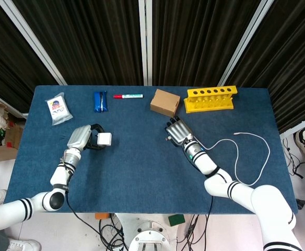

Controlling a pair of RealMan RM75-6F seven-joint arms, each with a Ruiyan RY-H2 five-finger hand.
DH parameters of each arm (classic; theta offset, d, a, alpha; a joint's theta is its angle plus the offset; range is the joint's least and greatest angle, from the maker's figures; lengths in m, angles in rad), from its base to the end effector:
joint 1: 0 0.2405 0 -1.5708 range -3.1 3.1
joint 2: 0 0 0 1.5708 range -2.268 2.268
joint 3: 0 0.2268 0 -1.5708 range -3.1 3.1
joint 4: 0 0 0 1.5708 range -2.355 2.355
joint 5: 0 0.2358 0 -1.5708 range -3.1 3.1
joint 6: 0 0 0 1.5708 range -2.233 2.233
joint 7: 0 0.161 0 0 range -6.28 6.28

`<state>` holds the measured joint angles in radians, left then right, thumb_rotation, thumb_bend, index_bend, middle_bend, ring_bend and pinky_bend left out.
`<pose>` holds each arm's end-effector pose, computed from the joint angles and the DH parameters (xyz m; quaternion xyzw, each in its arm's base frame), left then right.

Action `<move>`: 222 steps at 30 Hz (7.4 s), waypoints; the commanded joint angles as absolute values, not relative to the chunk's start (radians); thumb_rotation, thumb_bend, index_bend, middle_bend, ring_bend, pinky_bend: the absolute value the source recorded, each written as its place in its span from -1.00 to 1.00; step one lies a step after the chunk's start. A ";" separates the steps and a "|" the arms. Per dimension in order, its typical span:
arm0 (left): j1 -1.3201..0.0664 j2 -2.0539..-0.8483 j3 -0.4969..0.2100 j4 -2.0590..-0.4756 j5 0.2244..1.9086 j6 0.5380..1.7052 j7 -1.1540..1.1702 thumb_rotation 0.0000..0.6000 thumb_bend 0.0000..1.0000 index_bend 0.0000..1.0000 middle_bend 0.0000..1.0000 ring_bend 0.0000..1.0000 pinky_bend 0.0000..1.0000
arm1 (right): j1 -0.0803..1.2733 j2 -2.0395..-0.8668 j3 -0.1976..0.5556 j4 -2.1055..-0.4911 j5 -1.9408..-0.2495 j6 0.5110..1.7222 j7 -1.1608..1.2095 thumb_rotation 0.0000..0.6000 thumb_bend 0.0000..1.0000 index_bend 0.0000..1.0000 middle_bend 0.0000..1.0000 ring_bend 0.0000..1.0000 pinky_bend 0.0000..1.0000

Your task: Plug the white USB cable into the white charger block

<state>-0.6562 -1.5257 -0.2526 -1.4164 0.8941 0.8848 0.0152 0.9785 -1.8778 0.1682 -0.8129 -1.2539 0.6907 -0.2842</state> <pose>-0.1855 0.3630 -0.0305 -0.5759 -0.5888 -0.3928 0.4091 -0.1147 -0.4143 -0.1193 0.8325 -0.2438 0.2714 0.4169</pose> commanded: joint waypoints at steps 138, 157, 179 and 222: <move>-0.885 -1.649 -0.354 -1.525 0.663 1.059 0.442 1.00 -0.58 0.22 0.06 0.57 0.99 | 1.449 -1.782 0.409 -1.344 -0.011 1.056 -1.043 1.00 0.97 0.25 0.23 0.14 0.12; -0.913 -1.637 -0.348 -1.533 0.595 1.051 0.478 1.00 -0.58 0.21 0.06 0.57 1.00 | 1.456 -1.828 0.428 -1.300 -0.021 1.068 -1.083 1.00 0.97 0.25 0.23 0.15 0.13; -0.938 -1.651 -0.351 -1.525 0.557 1.057 0.495 1.00 -0.58 0.21 0.07 0.58 1.00 | 1.451 -1.875 0.464 -1.256 -0.053 1.063 -1.074 1.00 0.88 0.23 0.23 0.15 0.13; -0.864 -1.640 -0.244 -1.356 0.601 0.943 0.429 1.00 -0.60 -0.38 -0.37 -0.24 0.51 | 1.079 -1.408 0.316 -1.781 -0.334 1.081 -0.816 1.00 -0.65 -1.00 -0.76 -0.78 -0.49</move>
